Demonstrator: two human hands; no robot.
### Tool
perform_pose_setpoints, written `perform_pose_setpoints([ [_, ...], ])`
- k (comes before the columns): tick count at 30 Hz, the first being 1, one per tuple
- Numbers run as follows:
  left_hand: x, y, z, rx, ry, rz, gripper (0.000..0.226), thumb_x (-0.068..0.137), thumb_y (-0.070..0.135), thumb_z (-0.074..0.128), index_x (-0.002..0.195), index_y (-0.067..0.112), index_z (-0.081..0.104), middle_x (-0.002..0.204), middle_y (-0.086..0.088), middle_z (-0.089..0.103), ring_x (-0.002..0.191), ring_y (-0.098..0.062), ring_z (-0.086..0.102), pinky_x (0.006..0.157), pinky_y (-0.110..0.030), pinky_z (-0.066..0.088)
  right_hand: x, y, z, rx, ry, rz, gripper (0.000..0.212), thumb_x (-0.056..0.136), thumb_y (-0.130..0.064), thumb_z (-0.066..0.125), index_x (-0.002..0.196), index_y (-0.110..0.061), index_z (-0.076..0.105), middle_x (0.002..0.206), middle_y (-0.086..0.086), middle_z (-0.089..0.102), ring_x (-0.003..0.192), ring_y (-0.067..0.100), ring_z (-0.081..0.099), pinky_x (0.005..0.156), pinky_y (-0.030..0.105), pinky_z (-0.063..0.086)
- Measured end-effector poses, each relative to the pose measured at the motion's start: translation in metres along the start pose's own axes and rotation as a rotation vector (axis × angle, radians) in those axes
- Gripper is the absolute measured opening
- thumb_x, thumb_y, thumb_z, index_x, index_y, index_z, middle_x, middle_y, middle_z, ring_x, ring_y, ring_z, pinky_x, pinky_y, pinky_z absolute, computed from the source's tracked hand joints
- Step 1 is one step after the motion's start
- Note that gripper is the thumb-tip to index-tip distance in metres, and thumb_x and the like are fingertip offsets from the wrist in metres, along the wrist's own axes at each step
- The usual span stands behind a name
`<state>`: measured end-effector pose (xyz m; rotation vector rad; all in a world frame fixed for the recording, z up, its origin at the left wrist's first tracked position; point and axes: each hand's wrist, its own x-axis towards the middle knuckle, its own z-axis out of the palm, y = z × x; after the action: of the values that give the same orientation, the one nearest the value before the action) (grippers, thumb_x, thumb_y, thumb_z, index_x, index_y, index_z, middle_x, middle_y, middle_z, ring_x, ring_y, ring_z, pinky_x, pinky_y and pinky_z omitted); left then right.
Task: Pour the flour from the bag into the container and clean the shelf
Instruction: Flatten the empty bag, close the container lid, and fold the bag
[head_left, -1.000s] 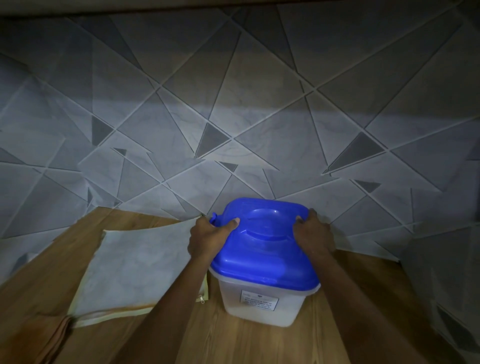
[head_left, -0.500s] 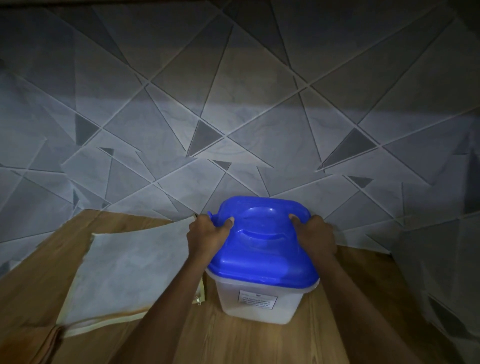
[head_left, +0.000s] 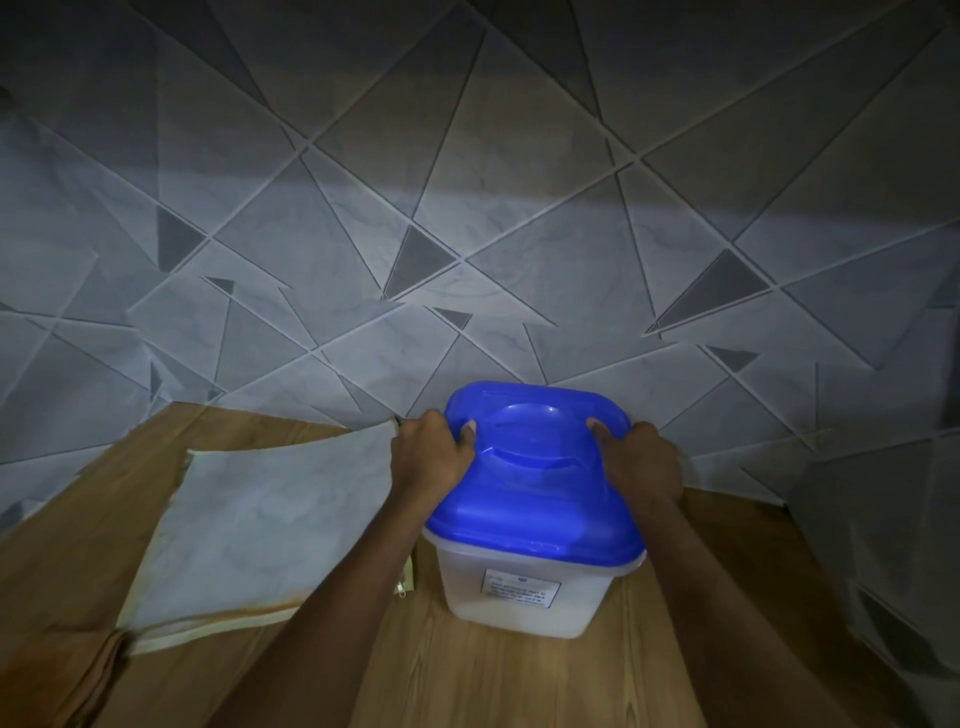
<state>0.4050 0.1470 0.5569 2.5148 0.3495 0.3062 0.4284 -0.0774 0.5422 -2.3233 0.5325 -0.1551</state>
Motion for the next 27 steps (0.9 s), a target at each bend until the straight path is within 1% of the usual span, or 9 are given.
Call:
perform_pose_setpoints([
  [6,-0.008,-0.005,0.002,-0.159,-0.002,-0.060,0.053,0.091,0.056,0.059,0.105,0.005,0.064,0.100,-0.012,0.069,0.096,-0.033,0.067,0.080,-0.038,0.053,-0.013,0.001,-0.011,0.102,-0.003,-0.003,0.071,0.092,-0.060,0.060,0.128,0.002,0.055,0.128,0.022,0.063,0.117,0.039,0.061,0.095,0.041,0.049],
  [8,-0.008,-0.010,0.005,-0.211,-0.025,-0.078,0.060,0.088,0.058,0.061,0.118,0.006,0.064,0.114,-0.014,0.068,0.106,-0.035,0.065,0.089,-0.042,0.055,-0.016,0.007,-0.011,0.165,0.010,0.008,0.074,0.087,-0.061,0.065,0.126,0.001,0.056,0.126,0.021,0.064,0.114,0.038,0.062,0.092,0.040,0.049],
  [11,-0.013,-0.018,0.006,-0.377,-0.114,-0.099,0.077,0.088,0.055,0.065,0.149,0.013,0.045,0.145,-0.012,0.053,0.132,-0.034,0.052,0.106,-0.043,0.046,-0.019,0.021,-0.010,0.276,-0.009,0.038,0.070,0.082,-0.060,0.072,0.116,0.000,0.061,0.115,0.017,0.067,0.106,0.035,0.064,0.087,0.038,0.051],
  [13,-0.018,-0.028,0.009,-0.525,-0.157,-0.112,0.080,0.086,0.052,0.070,0.153,0.023,0.038,0.152,-0.007,0.047,0.136,-0.031,0.049,0.107,-0.041,0.045,-0.024,0.028,-0.008,0.379,-0.043,0.077,0.066,0.080,-0.059,0.075,0.116,-0.005,0.064,0.114,0.013,0.069,0.106,0.032,0.065,0.088,0.038,0.052],
  [17,-0.041,-0.045,0.020,-0.724,-0.115,-0.095,0.080,0.080,0.054,0.075,0.150,0.035,0.040,0.139,0.007,0.053,0.122,-0.020,0.057,0.099,-0.036,0.052,-0.046,0.038,-0.010,0.496,-0.048,0.054,0.065,0.081,-0.052,0.078,0.131,-0.015,0.060,0.120,0.002,0.064,0.114,0.026,0.062,0.087,0.032,0.047],
  [20,-0.053,-0.048,0.027,-0.908,-0.098,-0.133,0.085,0.069,0.059,0.079,0.143,0.036,0.045,0.133,0.010,0.058,0.113,-0.016,0.063,0.093,-0.039,0.057,-0.067,0.046,-0.007,0.680,-0.036,0.023,0.071,0.079,-0.042,0.083,0.141,-0.023,0.053,0.122,-0.008,0.058,0.108,0.015,0.057,0.086,0.029,0.045],
  [22,-0.052,-0.048,0.032,-1.023,-0.101,-0.192,0.084,0.062,0.056,0.083,0.136,0.032,0.052,0.127,0.006,0.066,0.107,-0.019,0.068,0.090,-0.044,0.060,-0.074,0.053,-0.004,0.781,-0.034,0.011,0.071,0.076,-0.042,0.085,0.138,-0.028,0.055,0.125,-0.010,0.062,0.105,0.010,0.062,0.086,0.028,0.050],
  [25,-0.045,-0.049,0.035,-1.202,-0.142,-0.235,0.063,0.074,0.029,0.085,0.131,0.022,0.060,0.120,-0.006,0.072,0.100,-0.027,0.073,0.085,-0.045,0.061,-0.074,0.062,-0.001,0.862,-0.070,-0.006,0.070,0.075,-0.045,0.086,0.137,-0.028,0.058,0.123,-0.013,0.068,0.106,0.008,0.068,0.090,0.033,0.058],
  [27,-0.039,-0.053,0.038,-1.354,-0.193,-0.256,0.054,0.078,0.020,0.081,0.129,0.014,0.064,0.123,-0.017,0.070,0.106,-0.037,0.071,0.092,-0.052,0.057,-0.073,0.068,0.001,0.915,-0.117,-0.007,0.066,0.077,-0.044,0.084,0.135,-0.026,0.059,0.121,-0.010,0.070,0.104,0.010,0.071,0.089,0.036,0.060],
])
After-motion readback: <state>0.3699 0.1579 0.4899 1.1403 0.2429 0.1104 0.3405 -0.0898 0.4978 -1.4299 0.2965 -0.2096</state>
